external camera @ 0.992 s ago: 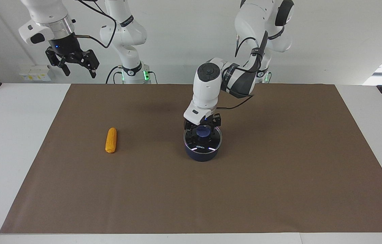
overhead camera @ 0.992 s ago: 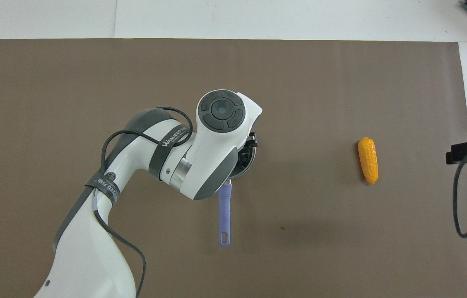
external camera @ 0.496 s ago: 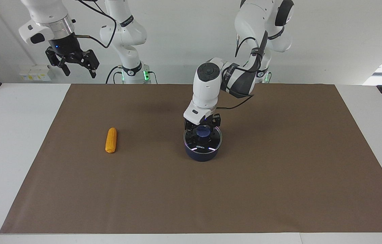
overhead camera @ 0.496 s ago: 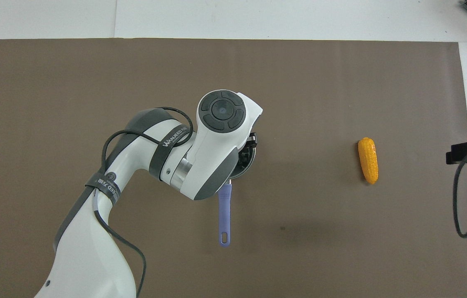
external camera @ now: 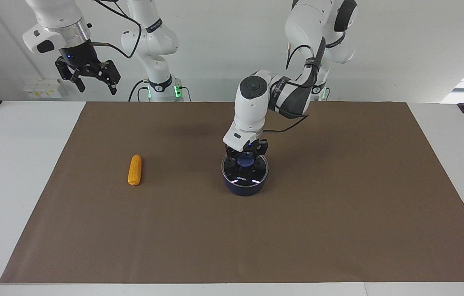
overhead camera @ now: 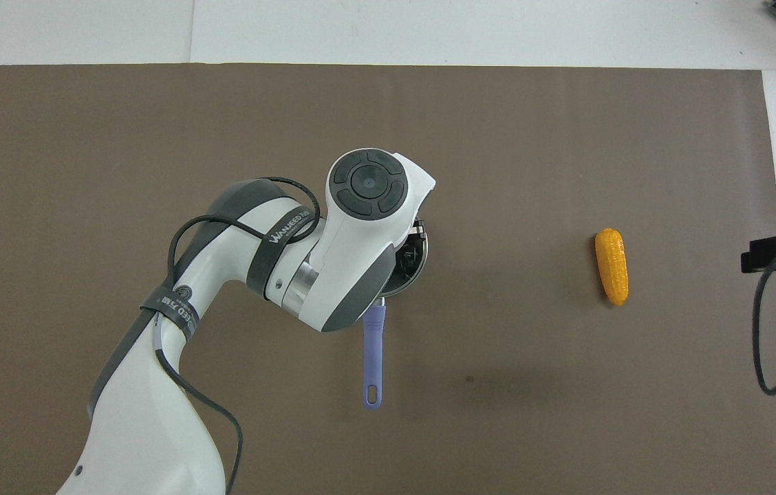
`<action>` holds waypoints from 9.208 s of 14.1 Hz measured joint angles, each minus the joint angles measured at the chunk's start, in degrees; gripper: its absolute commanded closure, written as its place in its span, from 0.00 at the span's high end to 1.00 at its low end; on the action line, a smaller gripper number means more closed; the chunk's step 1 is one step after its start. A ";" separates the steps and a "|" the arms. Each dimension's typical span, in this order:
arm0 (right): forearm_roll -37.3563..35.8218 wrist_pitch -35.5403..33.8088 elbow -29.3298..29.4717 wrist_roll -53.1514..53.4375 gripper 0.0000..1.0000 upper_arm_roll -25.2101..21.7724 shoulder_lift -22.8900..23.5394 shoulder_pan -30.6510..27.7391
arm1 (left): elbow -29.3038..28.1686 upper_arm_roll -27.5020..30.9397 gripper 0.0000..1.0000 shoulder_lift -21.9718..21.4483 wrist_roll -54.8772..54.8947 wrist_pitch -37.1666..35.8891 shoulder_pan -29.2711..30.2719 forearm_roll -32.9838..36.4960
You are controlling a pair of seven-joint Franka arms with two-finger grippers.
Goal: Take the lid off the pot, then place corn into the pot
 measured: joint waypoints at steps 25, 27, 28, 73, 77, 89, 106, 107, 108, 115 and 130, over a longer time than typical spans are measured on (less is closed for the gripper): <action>1.62 45.10 -23.68 -8.80 1.00 -0.02 22.32 0.53 | -12.70 2.10 0.00 -16.08 29.66 -5.86 20.98 1.39; 1.62 45.90 -23.73 -8.90 1.00 -0.02 24.60 0.56 | -15.44 2.09 0.00 -18.02 31.90 -5.60 22.66 1.39; 1.62 45.90 -23.73 -9.36 1.00 -0.04 25.13 0.55 | -17.06 2.09 0.00 -19.03 33.05 -5.18 23.52 1.39; 2.41 31.62 13.83 33.06 0.00 2.97 38.70 31.40 | -9.17 1.70 1.00 -21.70 48.06 -10.76 38.67 1.42; 2.39 32.47 13.50 31.81 0.00 2.98 40.51 32.45 | -5.10 1.83 1.00 -19.21 51.08 -14.24 42.83 1.19; 2.42 35.74 8.66 27.12 0.15 3.13 40.68 32.62 | -0.59 -0.21 1.00 -24.71 45.62 -26.91 41.38 0.80; 2.42 27.09 8.13 24.66 1.00 2.74 31.76 28.87 | -3.14 -0.88 1.00 -26.71 45.69 -27.90 38.21 2.72; 2.42 24.82 8.14 22.68 1.00 2.73 29.52 26.91 | -2.38 -0.88 1.00 -26.28 45.69 -28.68 38.21 2.69; 2.43 22.68 8.13 20.60 1.00 2.72 27.39 24.74 | -1.28 -0.88 1.00 -25.62 45.69 -29.68 38.21 2.68; 2.42 14.25 8.09 12.77 1.00 2.48 17.41 13.77 | 1.03 -0.92 1.00 -24.13 45.69 -30.35 38.20 2.24; 2.48 -3.50 11.56 -0.47 1.00 1.86 6.96 -2.50 | 0.85 -0.92 1.00 -24.15 45.69 -30.26 38.20 2.08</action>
